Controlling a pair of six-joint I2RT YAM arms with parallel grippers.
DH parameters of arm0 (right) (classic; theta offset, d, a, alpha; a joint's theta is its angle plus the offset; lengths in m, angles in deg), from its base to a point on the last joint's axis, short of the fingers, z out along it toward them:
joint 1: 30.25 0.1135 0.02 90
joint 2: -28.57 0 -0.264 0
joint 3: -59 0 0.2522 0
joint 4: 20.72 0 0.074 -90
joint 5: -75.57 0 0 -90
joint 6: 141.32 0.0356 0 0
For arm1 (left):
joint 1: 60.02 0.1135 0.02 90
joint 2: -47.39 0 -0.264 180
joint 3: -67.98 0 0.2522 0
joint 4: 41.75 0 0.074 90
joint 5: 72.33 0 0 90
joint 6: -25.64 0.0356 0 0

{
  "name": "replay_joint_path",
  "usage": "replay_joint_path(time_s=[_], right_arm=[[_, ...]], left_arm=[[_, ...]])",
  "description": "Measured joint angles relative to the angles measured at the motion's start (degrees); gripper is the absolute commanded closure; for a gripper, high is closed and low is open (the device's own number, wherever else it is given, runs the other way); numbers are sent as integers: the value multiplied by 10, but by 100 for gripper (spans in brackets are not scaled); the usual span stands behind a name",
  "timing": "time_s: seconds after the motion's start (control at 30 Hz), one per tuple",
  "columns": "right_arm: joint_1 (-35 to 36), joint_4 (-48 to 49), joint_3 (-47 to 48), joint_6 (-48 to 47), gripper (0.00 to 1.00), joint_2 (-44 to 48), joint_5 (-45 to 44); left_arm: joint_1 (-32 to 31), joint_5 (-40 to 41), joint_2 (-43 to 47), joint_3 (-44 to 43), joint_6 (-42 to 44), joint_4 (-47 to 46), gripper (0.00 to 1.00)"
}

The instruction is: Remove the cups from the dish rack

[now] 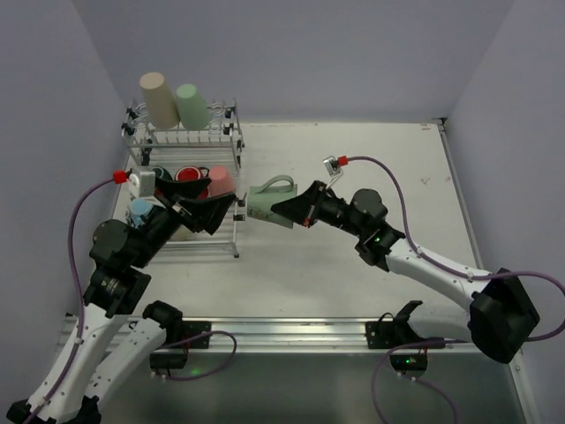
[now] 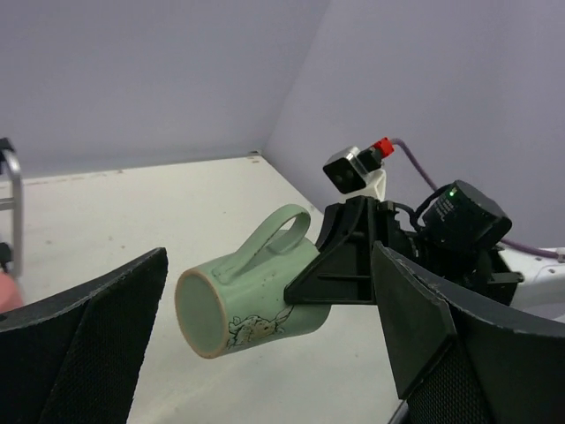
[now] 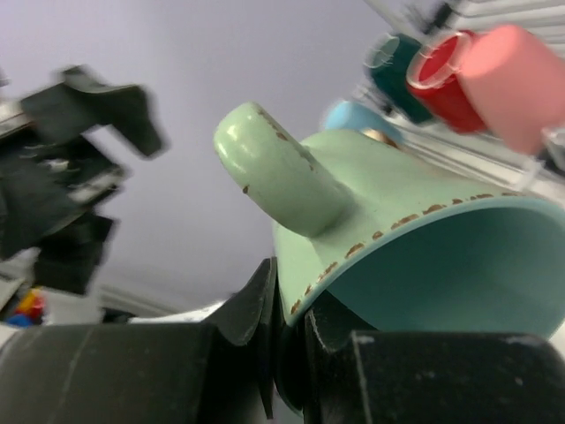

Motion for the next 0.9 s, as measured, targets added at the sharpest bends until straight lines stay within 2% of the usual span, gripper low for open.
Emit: replay_joint_path(time_s=[0.07, 0.13, 0.2, 0.43, 0.57, 0.67, 0.9], right_arm=[[-6, -77, 19, -35, 100, -1, -11], [-8, -194, 71, -92, 100, -13, -33], [-10, -320, 154, -160, 100, -43, -64], [-23, -611, 455, -363, 100, -210, -203], [-26, -716, 581, -457, 100, -316, -287], [-28, -763, 637, -515, 100, -390, -329], [-35, -826, 722, -593, 100, -528, -351]], left_arm=[[0, 25, 26, -3, 26, 38, 0], [0, 54, 44, -3, 47, 82, 0], [0, 76, 56, 2, 67, 118, 0], [0, 112, 78, 75, 117, 196, 0], [0, 112, 74, 87, 130, 216, 0], [5, 104, 75, 87, 135, 213, 0], [63, 59, 68, 89, 146, 209, 0]])
